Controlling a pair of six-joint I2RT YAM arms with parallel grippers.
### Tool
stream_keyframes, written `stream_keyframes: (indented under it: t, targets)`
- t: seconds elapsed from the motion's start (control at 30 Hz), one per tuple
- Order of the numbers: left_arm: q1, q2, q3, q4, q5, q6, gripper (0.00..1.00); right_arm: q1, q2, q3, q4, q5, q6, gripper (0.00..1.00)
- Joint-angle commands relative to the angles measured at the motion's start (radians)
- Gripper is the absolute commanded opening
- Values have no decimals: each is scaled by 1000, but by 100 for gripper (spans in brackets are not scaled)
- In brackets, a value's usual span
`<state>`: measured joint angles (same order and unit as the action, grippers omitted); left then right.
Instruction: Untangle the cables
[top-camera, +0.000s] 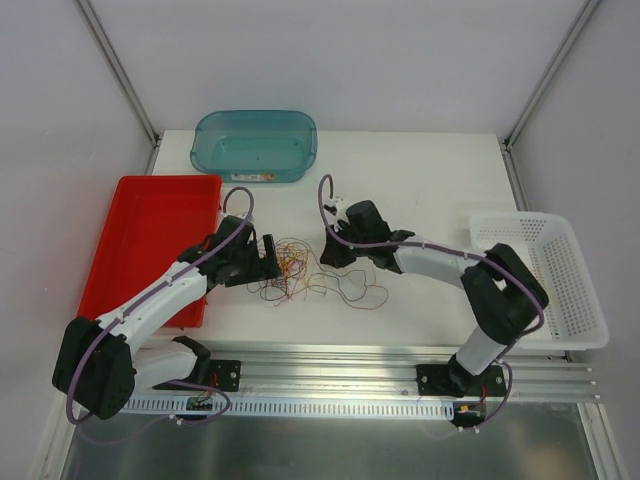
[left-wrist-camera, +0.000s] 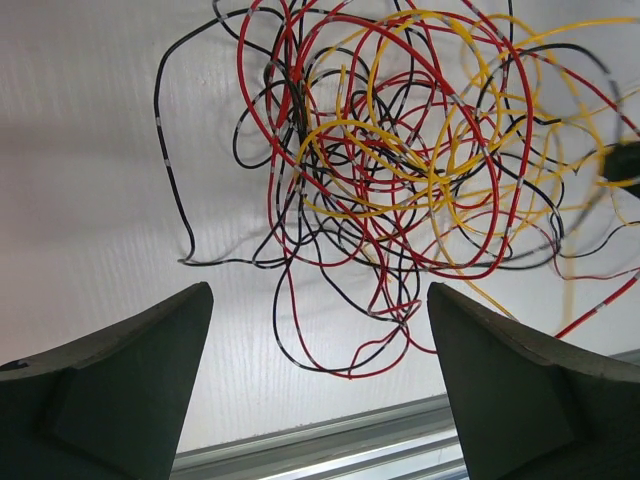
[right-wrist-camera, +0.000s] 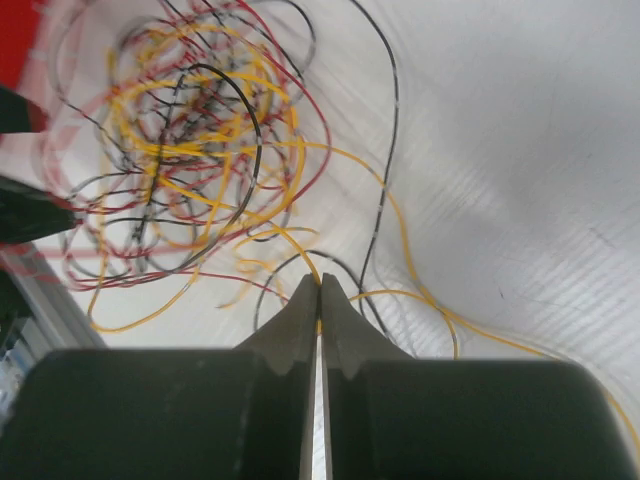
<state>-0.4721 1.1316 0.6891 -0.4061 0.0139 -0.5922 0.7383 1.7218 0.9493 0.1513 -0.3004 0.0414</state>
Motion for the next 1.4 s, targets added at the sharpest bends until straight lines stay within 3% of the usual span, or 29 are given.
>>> stream_keyframes:
  t: [0.0,0.23,0.47,0.8,0.93,1.07,1.2,1.37]
  targets:
    - [-5,-9,27,-4,-37,-15,89,6,-194,23,-115,29,-92,1]
    - [-5,13,50,-3,-22,-24,89,4,-363,97,-369,86,-166,1]
    - [-3,54,110,0,-28,-43,89,12,-432,100,-429,90,-160,1]
    - [-5,252,176,38,-74,-63,83,29,-478,128,-486,116,-173,1]
    - [-3,350,182,58,-92,-73,76,32,-520,140,-513,135,-179,1]
    - [-5,447,173,69,-118,-74,58,30,-579,177,-611,246,-204,1]
    - [-5,461,147,69,-170,-70,41,20,-671,236,-703,378,-248,1]
    - [-3,430,125,66,-200,-55,33,-14,-778,333,-818,512,-284,1]
